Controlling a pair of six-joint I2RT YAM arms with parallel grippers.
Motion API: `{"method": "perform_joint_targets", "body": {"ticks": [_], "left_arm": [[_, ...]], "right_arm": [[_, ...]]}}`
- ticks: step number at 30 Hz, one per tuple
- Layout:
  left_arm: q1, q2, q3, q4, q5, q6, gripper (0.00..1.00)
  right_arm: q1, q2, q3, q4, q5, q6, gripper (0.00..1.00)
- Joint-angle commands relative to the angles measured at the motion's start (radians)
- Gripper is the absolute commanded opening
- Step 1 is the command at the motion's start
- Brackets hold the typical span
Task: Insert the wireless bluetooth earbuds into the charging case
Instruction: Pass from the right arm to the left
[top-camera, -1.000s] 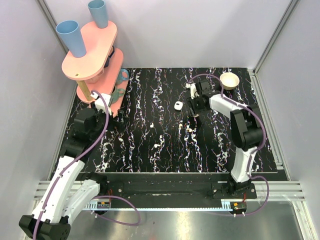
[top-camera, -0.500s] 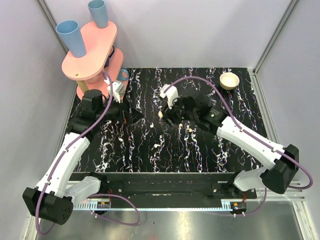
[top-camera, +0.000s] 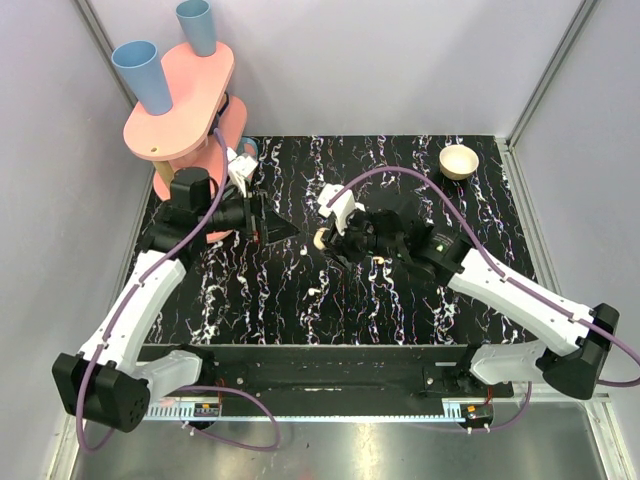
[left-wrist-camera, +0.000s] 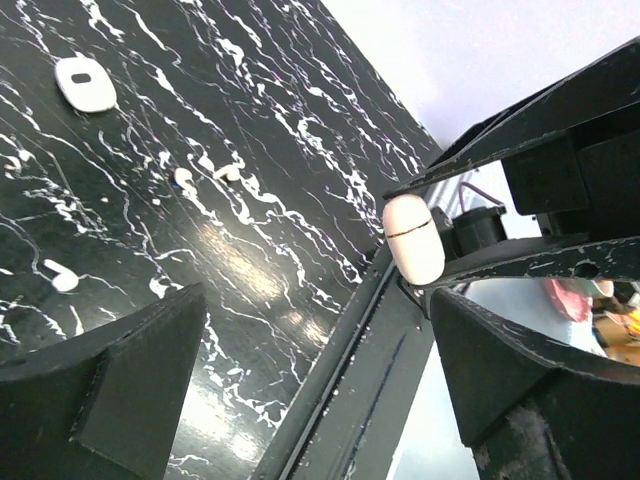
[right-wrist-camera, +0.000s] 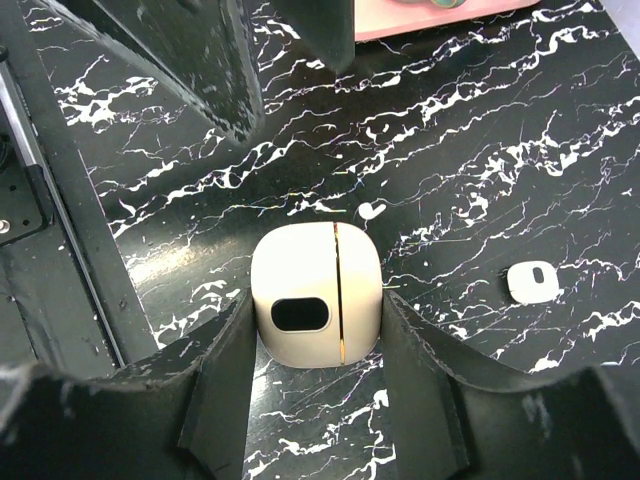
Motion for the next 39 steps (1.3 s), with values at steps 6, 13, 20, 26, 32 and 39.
{"method": "perform_joint_targets", "body": {"ticks": [6, 13, 20, 26, 32, 39], "left_arm": [[-0.036, 0.009, -0.062, 0.262, 0.093, -0.221, 0.98], [-0.072, 0.045, -0.077, 0.285, 0.083, -0.252, 0.94], [-0.114, 0.08, -0.068, 0.287, 0.046, -0.247, 0.88], [-0.151, 0.103, -0.065, 0.287, 0.046, -0.246, 0.81], [-0.172, 0.106, -0.066, 0.285, 0.043, -0.235, 0.67], [-0.174, 0.117, -0.045, 0.223, 0.075, -0.171, 0.57]], "right_arm": [[0.027, -0.023, 0.014, 0.03, 0.046, -0.033, 0.11], [0.031, 0.001, 0.017, 0.032, 0.053, -0.036, 0.11], [0.034, 0.004, 0.014, 0.038, 0.056, -0.039, 0.11], [0.036, 0.012, 0.009, 0.041, 0.062, -0.042, 0.12], [0.036, 0.01, 0.007, 0.042, 0.065, -0.042, 0.11], [0.036, 0.01, 0.004, 0.044, 0.076, -0.042, 0.12]]}}
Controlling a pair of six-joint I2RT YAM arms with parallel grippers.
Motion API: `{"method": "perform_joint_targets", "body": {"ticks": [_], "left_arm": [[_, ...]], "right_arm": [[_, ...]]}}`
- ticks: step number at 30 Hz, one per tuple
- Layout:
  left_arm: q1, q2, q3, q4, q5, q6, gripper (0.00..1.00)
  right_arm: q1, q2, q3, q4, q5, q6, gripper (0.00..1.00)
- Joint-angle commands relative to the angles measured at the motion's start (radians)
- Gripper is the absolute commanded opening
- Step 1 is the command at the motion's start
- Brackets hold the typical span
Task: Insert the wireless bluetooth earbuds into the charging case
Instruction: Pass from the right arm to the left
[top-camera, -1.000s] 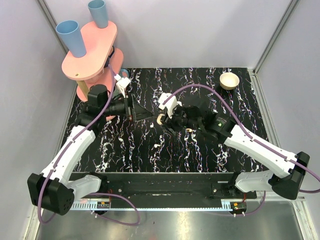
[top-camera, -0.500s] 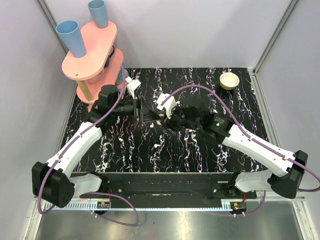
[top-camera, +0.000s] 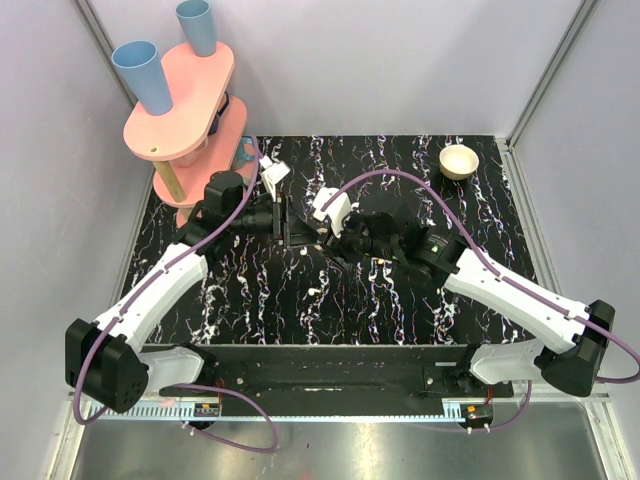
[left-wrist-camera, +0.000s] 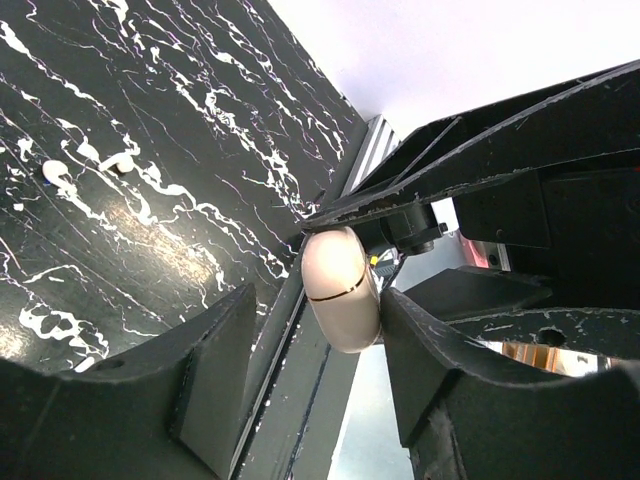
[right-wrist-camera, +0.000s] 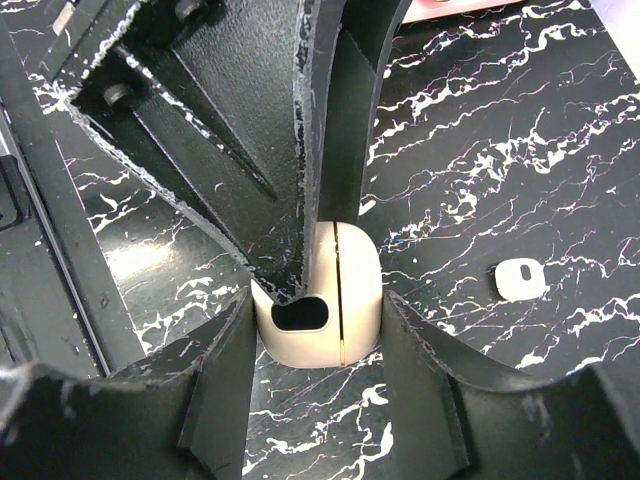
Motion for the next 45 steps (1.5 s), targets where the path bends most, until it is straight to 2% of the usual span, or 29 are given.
{"method": "perform_joint_targets", "body": {"ticks": [1, 11, 17, 25, 32, 34, 39, 43, 44, 45], "left_arm": [[-0.005, 0.015, 0.038, -0.05, 0.027, 0.084, 0.56], [-0.008, 0.029, 0.04, -0.049, 0.069, 0.095, 0.43], [-0.01, 0.035, 0.032, -0.049, 0.089, 0.086, 0.54], [-0.008, 0.025, 0.021, 0.0, 0.095, 0.057, 0.54], [-0.01, 0.032, 0.014, 0.031, 0.135, 0.042, 0.34], [-0.011, 0.032, 0.009, 0.032, 0.141, 0.043, 0.24], [-0.017, 0.035, 0.007, 0.037, 0.162, 0.049, 0.15], [-0.025, 0.034, 0.006, 0.043, 0.175, 0.06, 0.03], [-0.028, 0.034, 0.007, 0.041, 0.173, 0.066, 0.04], [-0.028, 0.034, 0.007, 0.041, 0.171, 0.068, 0.12]], "right_arm": [[0.011, -0.001, 0.003, 0.042, 0.029, -0.015, 0.12], [0.011, -0.005, -0.001, 0.047, 0.034, -0.014, 0.12], [0.011, 0.002, -0.005, 0.054, 0.055, -0.015, 0.12], [0.012, 0.005, -0.003, 0.054, 0.041, -0.017, 0.12], [0.012, 0.008, -0.003, 0.054, 0.041, -0.018, 0.12], [0.014, 0.006, -0.003, 0.053, 0.041, -0.021, 0.12], [0.014, 0.009, -0.003, 0.056, 0.04, -0.02, 0.12], [0.014, 0.005, -0.005, 0.056, 0.037, -0.021, 0.13], [0.014, 0.005, -0.003, 0.054, 0.037, -0.021, 0.13], [0.014, 0.002, -0.004, 0.056, 0.031, -0.02, 0.13]]}}
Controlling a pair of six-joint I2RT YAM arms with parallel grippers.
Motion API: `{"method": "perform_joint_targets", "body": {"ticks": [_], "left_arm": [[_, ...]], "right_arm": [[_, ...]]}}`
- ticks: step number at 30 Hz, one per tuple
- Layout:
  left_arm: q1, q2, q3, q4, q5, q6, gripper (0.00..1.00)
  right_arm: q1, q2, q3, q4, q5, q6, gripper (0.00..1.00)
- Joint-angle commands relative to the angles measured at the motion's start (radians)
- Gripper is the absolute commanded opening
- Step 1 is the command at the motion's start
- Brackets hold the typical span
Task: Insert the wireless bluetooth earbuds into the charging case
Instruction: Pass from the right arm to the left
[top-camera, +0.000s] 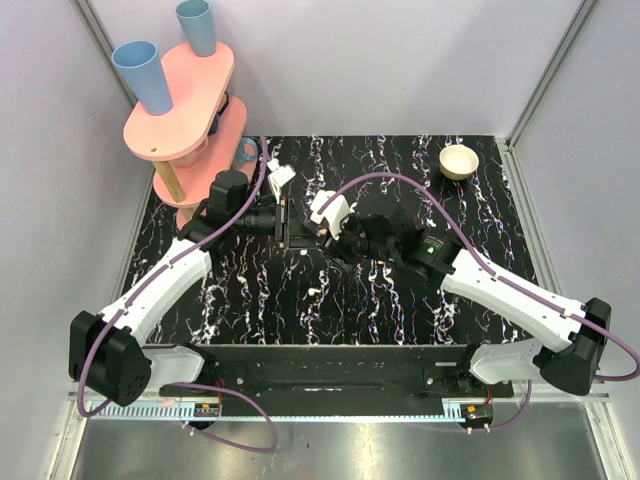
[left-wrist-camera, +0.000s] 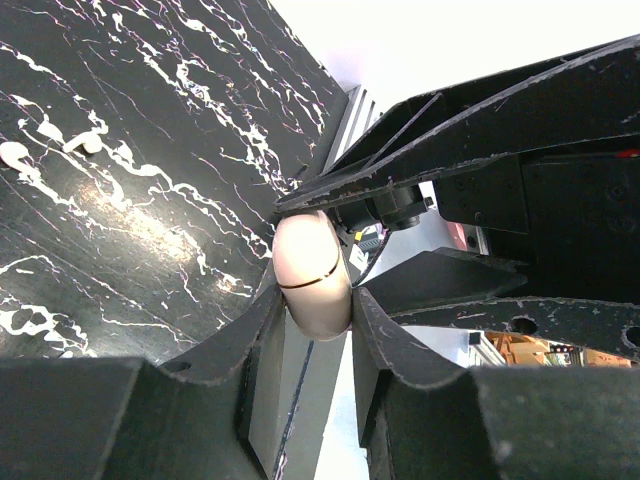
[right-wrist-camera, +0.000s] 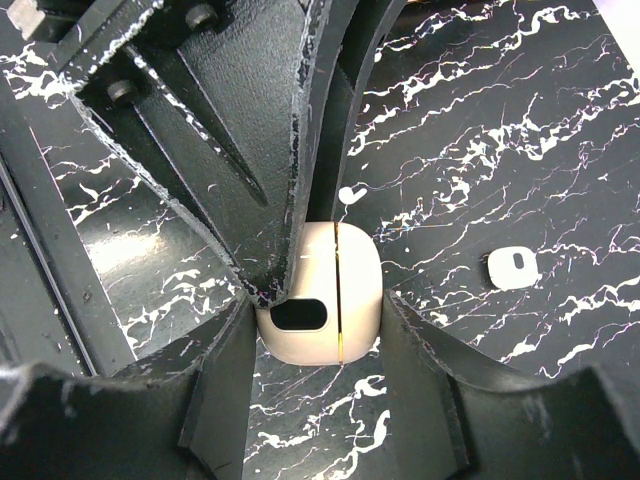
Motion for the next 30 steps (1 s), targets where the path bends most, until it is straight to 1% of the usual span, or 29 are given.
{"method": "perform_joint_targets", "body": {"ticks": [1, 2, 3, 8, 9, 14, 18, 19, 23, 25, 27, 29, 30], "left_arm": [[-0.023, -0.003, -0.001, 0.062, 0.087, 0.038, 0.15], [-0.024, -0.005, -0.001, 0.062, 0.089, 0.038, 0.23], [-0.024, -0.003, -0.001, 0.061, 0.084, 0.035, 0.25], [-0.024, 0.009, 0.01, 0.061, 0.087, 0.024, 0.3], [-0.026, 0.011, 0.01, 0.062, 0.086, 0.023, 0.34], [-0.026, 0.015, 0.013, 0.062, 0.087, 0.018, 0.4], [-0.026, 0.021, 0.019, 0.064, 0.09, 0.015, 0.42], [-0.026, 0.024, 0.019, 0.062, 0.099, 0.017, 0.33], [-0.029, 0.026, 0.016, 0.064, 0.099, 0.02, 0.31], [-0.03, 0.029, 0.016, 0.058, 0.109, 0.024, 0.25], [-0.031, 0.028, 0.016, 0.056, 0.106, 0.029, 0.22], [-0.032, 0.026, 0.013, 0.049, 0.104, 0.04, 0.13], [-0.032, 0.026, 0.013, 0.044, 0.083, 0.044, 0.04]], "right_arm": [[0.006, -0.011, 0.009, 0.056, -0.009, -0.01, 0.13], [0.006, -0.013, 0.009, 0.054, -0.01, -0.01, 0.14], [0.007, -0.011, 0.01, 0.053, -0.013, -0.01, 0.15], [0.009, 0.001, 0.017, 0.044, -0.016, -0.015, 0.16], [0.009, 0.004, 0.017, 0.041, -0.018, -0.016, 0.16], [0.013, 0.01, 0.023, 0.028, -0.024, -0.018, 0.16], [0.015, 0.017, 0.026, 0.022, -0.026, -0.021, 0.16], [0.016, 0.017, 0.026, 0.022, -0.024, -0.022, 0.16], [0.016, 0.02, 0.029, 0.019, -0.023, -0.025, 0.17], [0.016, 0.021, 0.03, 0.019, -0.016, -0.025, 0.17], [0.016, 0.024, 0.029, 0.019, -0.015, -0.025, 0.17], [0.018, 0.024, 0.03, 0.018, -0.016, -0.027, 0.17], [0.018, 0.023, 0.03, 0.019, -0.016, -0.025, 0.19]]}}
